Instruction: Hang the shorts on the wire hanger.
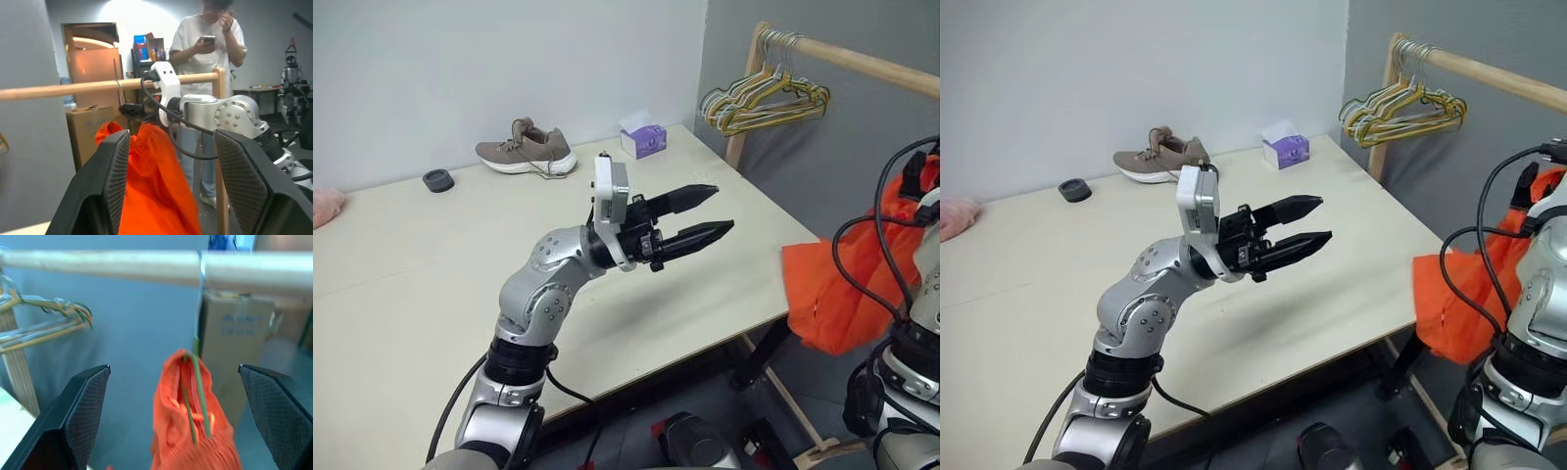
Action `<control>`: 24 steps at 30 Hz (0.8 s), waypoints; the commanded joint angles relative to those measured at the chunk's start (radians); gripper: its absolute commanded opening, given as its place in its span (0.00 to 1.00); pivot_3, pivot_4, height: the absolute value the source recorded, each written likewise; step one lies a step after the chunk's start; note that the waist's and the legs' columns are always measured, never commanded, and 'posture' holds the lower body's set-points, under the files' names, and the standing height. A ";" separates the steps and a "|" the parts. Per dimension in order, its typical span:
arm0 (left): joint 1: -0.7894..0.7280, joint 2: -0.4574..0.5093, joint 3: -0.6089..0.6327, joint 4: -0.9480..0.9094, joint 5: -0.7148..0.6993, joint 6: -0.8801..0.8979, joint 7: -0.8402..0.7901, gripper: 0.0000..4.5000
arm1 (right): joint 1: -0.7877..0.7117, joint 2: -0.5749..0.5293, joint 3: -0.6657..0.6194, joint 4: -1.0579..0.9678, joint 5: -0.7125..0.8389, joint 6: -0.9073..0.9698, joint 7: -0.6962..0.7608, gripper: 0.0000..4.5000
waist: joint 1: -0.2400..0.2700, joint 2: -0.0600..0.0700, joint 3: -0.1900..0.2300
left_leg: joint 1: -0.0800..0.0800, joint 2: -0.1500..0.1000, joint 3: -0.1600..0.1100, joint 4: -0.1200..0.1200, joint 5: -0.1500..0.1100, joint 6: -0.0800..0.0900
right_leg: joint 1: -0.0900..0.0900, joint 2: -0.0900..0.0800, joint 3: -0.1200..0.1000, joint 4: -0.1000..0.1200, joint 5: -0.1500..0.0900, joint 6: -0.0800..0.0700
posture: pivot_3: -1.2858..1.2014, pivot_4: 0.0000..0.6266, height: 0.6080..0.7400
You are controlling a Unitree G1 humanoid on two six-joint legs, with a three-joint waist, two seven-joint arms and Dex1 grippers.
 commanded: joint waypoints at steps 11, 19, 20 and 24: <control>0.102 0.113 0.209 0.155 0.473 -0.022 0.586 0.64 | 0.223 0.121 0.428 0.005 0.116 -0.383 0.362 0.99 | 0.022 -0.003 0.001 | -0.001 0.000 -0.004 0.000 0.000 0.000 | 0.000 0.000 -0.002 0.000 0.000 0.001 | 0.39 0.00 1.00; 0.403 0.096 0.369 0.020 0.581 0.129 0.816 0.64 | 0.118 0.279 0.582 0.560 0.028 -0.778 0.401 0.99 | 0.147 -0.007 0.001 | -0.004 0.001 -0.007 -0.006 0.000 0.000 | -0.007 0.001 -0.004 0.003 -0.001 -0.002 | 0.47 0.00 1.00; 0.413 0.093 0.373 0.024 0.580 0.126 0.816 0.64 | 0.102 0.285 0.579 0.605 0.026 -0.804 0.401 0.99 | 0.176 -0.008 0.001 | -0.006 0.001 -0.007 -0.005 0.000 -0.001 | -0.009 0.001 -0.004 0.004 -0.001 -0.002 | 0.48 0.00 1.00; 0.425 0.085 0.378 0.033 0.569 0.101 0.796 0.64 | 0.070 0.307 0.559 0.695 0.053 -0.844 0.426 0.99 | 0.274 -0.008 0.001 | -0.007 0.000 -0.008 -0.003 0.000 -0.001 | -0.009 0.000 -0.006 0.004 -0.001 -0.003 | 0.48 0.00 1.00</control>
